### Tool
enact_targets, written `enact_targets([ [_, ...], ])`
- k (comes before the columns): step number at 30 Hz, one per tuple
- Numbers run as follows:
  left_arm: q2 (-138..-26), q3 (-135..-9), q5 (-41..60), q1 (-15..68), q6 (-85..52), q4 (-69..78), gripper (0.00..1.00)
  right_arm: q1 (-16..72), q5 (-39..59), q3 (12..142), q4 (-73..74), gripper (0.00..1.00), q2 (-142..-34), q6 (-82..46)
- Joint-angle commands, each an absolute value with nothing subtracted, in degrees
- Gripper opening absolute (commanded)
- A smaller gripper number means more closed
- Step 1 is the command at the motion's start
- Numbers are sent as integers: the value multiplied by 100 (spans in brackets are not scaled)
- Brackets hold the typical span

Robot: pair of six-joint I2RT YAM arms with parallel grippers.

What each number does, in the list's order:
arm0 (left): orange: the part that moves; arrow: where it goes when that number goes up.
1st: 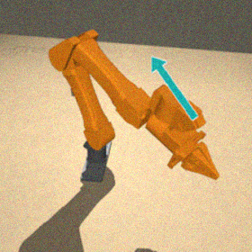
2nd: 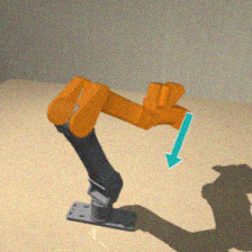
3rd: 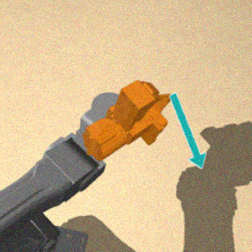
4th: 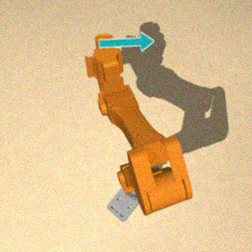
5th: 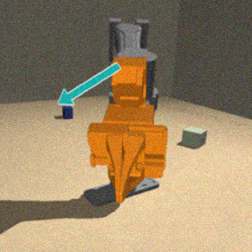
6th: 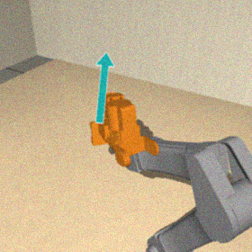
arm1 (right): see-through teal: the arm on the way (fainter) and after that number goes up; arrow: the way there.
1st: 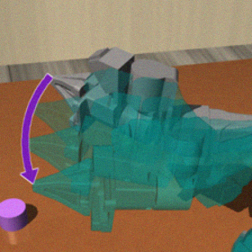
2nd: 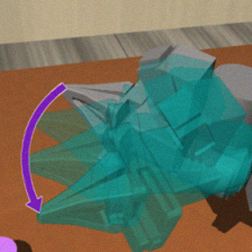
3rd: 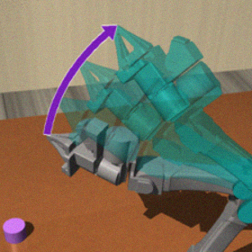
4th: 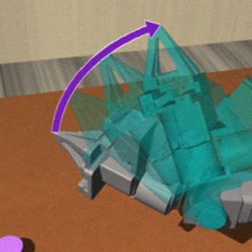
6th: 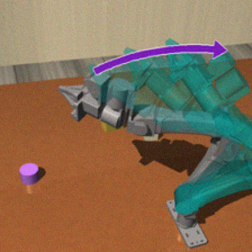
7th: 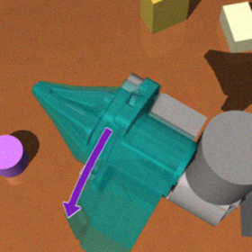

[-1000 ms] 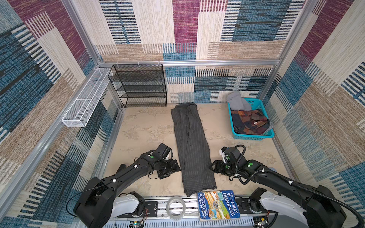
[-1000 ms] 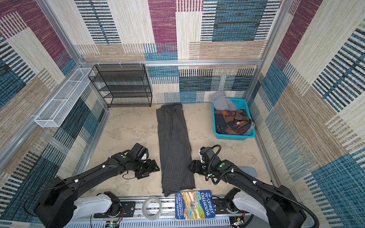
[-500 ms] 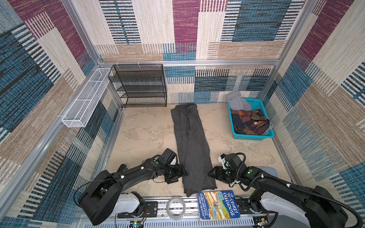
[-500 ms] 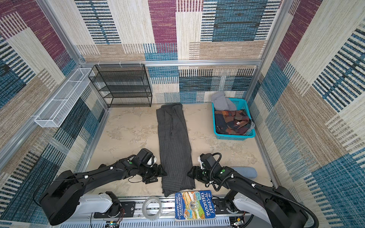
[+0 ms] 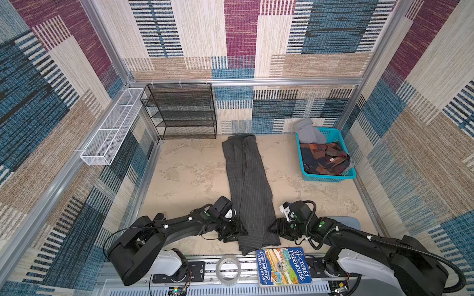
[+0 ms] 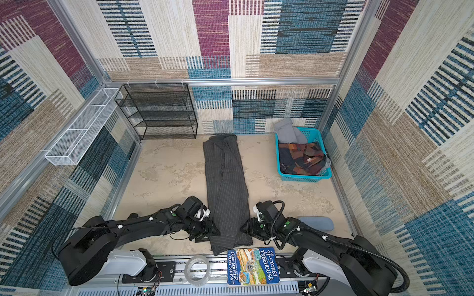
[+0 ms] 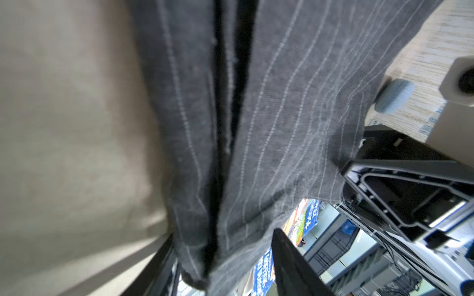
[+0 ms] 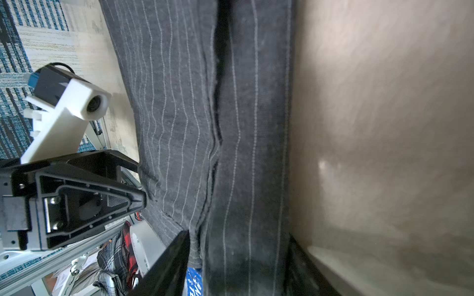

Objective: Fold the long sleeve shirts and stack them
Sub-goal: 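Move both grippers to the shirt's end nearest the robot and grasp it, then lift the near end with both grippers and fold it toward the far wall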

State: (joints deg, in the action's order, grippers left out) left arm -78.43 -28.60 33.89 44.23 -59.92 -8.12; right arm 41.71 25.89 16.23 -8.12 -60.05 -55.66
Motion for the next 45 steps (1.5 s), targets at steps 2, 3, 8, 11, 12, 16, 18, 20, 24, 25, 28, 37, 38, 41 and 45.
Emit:
enact_targets([
  [2, -7922, -2778, 3226, 4480, -6126, -744, 51, 4210, 2558, 1602, -993, 57, -5923, -5796],
  [3, -7936, -2770, 3218, 4497, -6134, -730, 49, 4214, 2543, 1586, -994, 57, -5897, -5812],
  [8, -7964, -2793, 3184, 4507, -6168, -633, 35, 4240, 2563, 1565, -982, 51, -5849, -5861],
  [11, -7914, -2821, 3123, 4507, -6179, -629, 29, 4254, 2561, 1565, -939, 47, -5802, -5888],
  [12, -7895, -2838, 3104, 4509, -6179, -640, 28, 4254, 2559, 1567, -917, 45, -5795, -5890],
  [16, -7866, -2890, 3059, 4509, -6187, -659, 20, 4254, 2598, 1573, -800, 35, -5805, -5897],
  [18, -7851, -2947, 3045, 4508, -6163, -700, 15, 4252, 2625, 1598, -757, 30, -5815, -5877],
  [20, -7823, -3033, 3025, 4508, -6122, -783, 12, 4254, 2626, 1660, -756, 25, -5826, -5838],
  [24, -7736, -3282, 2910, 4496, -6015, -1056, 4, 4254, 2611, 1899, -799, 21, -5835, -5702],
  [25, -7720, -3350, 2870, 4487, -5981, -1130, 4, 4254, 2601, 1980, -813, 21, -5859, -5657],
  [28, -7672, -3539, 2762, 4429, -5917, -1316, 2, 4254, 2561, 2299, -981, 20, -5967, -5485],
  [37, -7668, -4060, 2709, 3879, -5708, -1686, 0, 4036, 2357, 3257, -1303, 19, -6546, -4925],
  [38, -7713, -4138, 2735, 3794, -5680, -1732, 0, 3961, 2385, 3346, -1288, 20, -6643, -4853],
  [41, -7858, -4367, 2885, 3519, -5608, -1801, 0, 3674, 2515, 3619, -1266, 19, -6960, -4651],
  [45, -8250, -4785, 3188, 3148, -5497, -1834, 0, 3295, 2740, 4056, -1275, 19, -7400, -4363],
])
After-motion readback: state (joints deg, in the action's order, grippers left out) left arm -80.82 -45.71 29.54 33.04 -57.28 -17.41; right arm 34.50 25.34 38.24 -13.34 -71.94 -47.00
